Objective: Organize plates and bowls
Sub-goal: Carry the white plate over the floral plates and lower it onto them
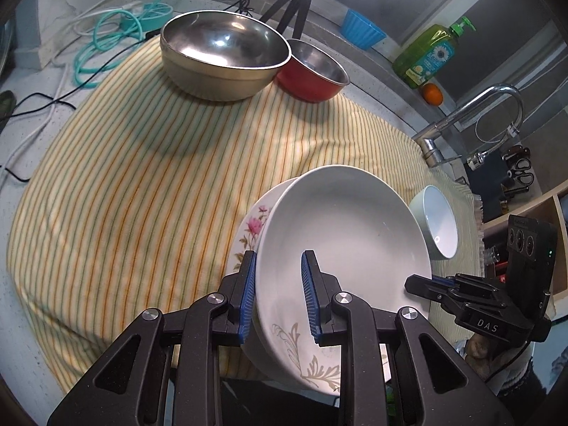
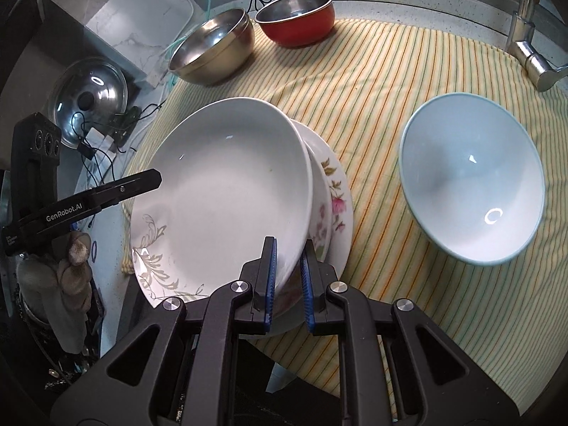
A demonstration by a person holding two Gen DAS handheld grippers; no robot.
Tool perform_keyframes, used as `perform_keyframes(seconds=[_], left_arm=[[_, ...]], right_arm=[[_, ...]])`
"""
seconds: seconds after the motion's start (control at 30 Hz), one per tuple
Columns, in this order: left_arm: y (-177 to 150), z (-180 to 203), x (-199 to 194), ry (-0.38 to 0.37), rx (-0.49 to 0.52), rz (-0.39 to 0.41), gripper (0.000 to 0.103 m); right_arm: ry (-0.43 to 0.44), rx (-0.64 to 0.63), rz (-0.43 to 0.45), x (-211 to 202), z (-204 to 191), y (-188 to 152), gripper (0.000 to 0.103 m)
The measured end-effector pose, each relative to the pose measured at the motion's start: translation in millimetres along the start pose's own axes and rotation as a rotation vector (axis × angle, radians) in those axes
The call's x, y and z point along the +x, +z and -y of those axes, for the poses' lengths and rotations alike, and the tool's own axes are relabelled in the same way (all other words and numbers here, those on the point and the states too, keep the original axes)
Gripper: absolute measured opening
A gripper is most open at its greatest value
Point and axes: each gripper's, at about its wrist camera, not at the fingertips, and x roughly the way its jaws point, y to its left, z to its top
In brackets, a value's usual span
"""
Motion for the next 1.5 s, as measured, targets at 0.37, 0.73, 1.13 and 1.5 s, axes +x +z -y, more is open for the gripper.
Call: perform_keyframes(seconds=[0.37, 0.73, 1.13, 1.5], left_arm=[[-5.1, -2.0, 6.5, 0.019, 0.005, -0.014, 0.023], [-8.6, 0.7, 6.3, 0.035, 0.023, -0.011, 0.023], [-11.7, 10.3, 10.2, 0.095, 0.092, -0.017, 0.023], [-8.3, 17.9, 11.0, 0.112, 0.129, -0.005, 0.023]], right_arm=[[-0.062, -0.048, -0.006, 3.4, -7.3, -2.8, 0.014], [-0.137, -0.109, -0.007, 3.9, -20.7, -5.2, 0.016], [-0.250, -0.213, 0.006, 6.1, -40.8, -14.7, 0.026], [-0.293, -0.228, 0.009, 8.3, -40.8, -17.8, 0.036]])
